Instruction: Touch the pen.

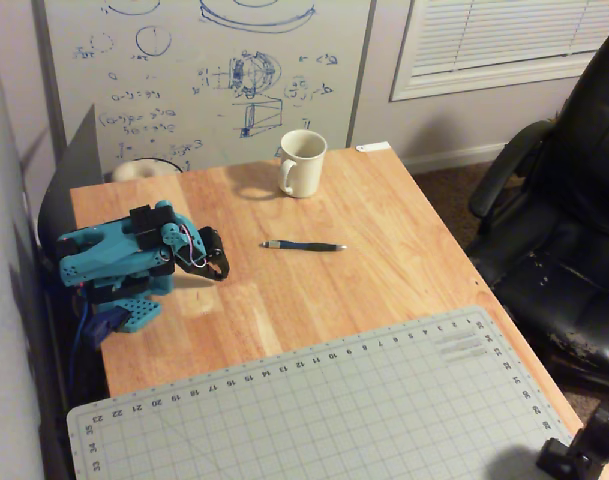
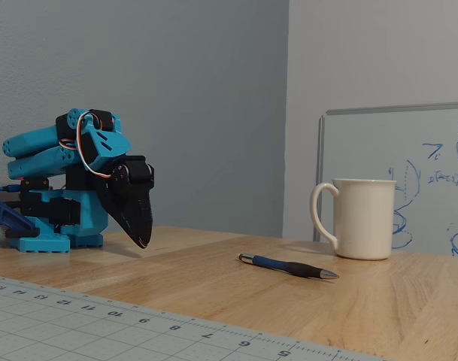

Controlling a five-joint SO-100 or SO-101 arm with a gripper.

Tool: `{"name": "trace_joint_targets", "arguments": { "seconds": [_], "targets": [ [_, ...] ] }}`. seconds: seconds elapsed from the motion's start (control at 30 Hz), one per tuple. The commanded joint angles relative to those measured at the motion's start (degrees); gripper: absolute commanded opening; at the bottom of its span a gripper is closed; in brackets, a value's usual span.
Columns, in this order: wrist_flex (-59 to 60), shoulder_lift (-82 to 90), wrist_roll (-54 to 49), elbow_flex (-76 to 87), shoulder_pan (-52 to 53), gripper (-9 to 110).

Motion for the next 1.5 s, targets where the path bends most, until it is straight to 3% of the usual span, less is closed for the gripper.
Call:
{"name": "trace_joint_targets", "arguments": {
  "seconds": [0.0, 0.23, 0.53, 0.8, 1.03, 1.47],
  "targets": [
    [0.3, 0.1, 0.5, -0.7, -0.3, 1],
    [-1.1, 0.2, 0.1, -2.8, -0.3, 1],
    [-12.6, -7.3, 0.7, -10.2, -5.9, 0],
    [-23.6, -45.7, 0.8, -32.7, -13.0, 0],
    [-25.4, -78.2, 0.7, -61.5, -13.7, 1],
    [-24.8, -107.8, -0.2, -90.6, -10.0, 1]
  ]
}}
